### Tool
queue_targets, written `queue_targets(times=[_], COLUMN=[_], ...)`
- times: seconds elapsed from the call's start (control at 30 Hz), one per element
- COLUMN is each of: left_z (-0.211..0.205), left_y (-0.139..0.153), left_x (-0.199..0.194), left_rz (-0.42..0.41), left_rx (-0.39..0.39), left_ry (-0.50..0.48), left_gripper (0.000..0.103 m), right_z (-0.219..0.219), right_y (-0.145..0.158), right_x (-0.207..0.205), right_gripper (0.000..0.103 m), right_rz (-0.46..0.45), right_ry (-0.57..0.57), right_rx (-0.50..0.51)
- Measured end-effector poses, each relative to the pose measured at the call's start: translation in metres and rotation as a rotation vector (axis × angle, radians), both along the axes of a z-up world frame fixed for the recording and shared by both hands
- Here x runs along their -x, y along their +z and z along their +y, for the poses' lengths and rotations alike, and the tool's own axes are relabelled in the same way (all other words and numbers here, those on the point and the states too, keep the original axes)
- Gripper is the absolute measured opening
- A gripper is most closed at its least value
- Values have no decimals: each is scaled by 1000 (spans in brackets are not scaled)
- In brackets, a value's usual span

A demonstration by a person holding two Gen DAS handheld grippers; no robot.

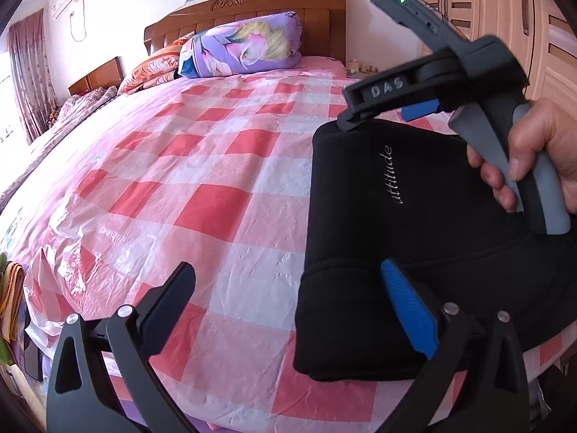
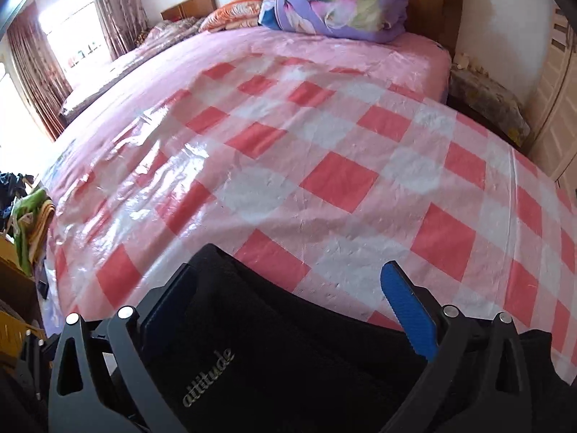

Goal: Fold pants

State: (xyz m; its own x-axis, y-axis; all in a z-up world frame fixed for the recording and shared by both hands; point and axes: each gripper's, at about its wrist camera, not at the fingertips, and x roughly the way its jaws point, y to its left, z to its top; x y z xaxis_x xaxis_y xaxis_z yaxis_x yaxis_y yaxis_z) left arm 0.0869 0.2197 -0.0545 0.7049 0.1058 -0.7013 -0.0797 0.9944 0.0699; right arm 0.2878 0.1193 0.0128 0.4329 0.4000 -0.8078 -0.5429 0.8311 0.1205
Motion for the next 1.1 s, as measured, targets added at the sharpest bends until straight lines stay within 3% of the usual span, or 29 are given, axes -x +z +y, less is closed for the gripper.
queue_targets(times=[0.1, 0.17, 0.23, 0.33, 0.47, 0.6, 0.7, 0.77, 0.83, 0.9, 1.1], left_z=[-3, -15, -35, -70, -135, -184, -208, -207, -197, -187, -191], left_y=[5, 19, 37, 54, 46, 26, 10, 4, -1, -6, -9], left_x=[0, 6, 9, 1, -23, -45, -53, -57, -64, -67, -63], left_rz=[6, -32, -84, -111, -76, 14, 68, 86, 131, 151, 123], left_rx=[-18, -86, -140, -137, -193, -123, -128, -92, -4, 65, 53], left_ry=[7, -4, -56, -155, -281, -370, -391, -377, -368, -381, -371], left_gripper=[102, 102, 102, 102, 102, 102, 102, 102, 102, 102, 102], right_z=[-35, -66, -103, -157, -229, -283, -312, -318, -309, -308, -311], right_y=[35, 46, 44, 27, 7, -9, -34, -50, -54, -54, -54], right_x=[40, 68, 95, 125, 142, 149, 143, 141, 145, 146, 154], right_gripper=[98, 98, 98, 98, 98, 98, 99, 99, 99, 99, 99], right_rz=[-69, -110, -147, -187, -158, -115, -6, 27, -22, -25, -44], right_ry=[29, 7, -38, -147, -301, -403, -467, -469, -430, -436, -421], right_rx=[-77, -111, -104, -31, 25, 46, 53, 62, 121, 115, 112])
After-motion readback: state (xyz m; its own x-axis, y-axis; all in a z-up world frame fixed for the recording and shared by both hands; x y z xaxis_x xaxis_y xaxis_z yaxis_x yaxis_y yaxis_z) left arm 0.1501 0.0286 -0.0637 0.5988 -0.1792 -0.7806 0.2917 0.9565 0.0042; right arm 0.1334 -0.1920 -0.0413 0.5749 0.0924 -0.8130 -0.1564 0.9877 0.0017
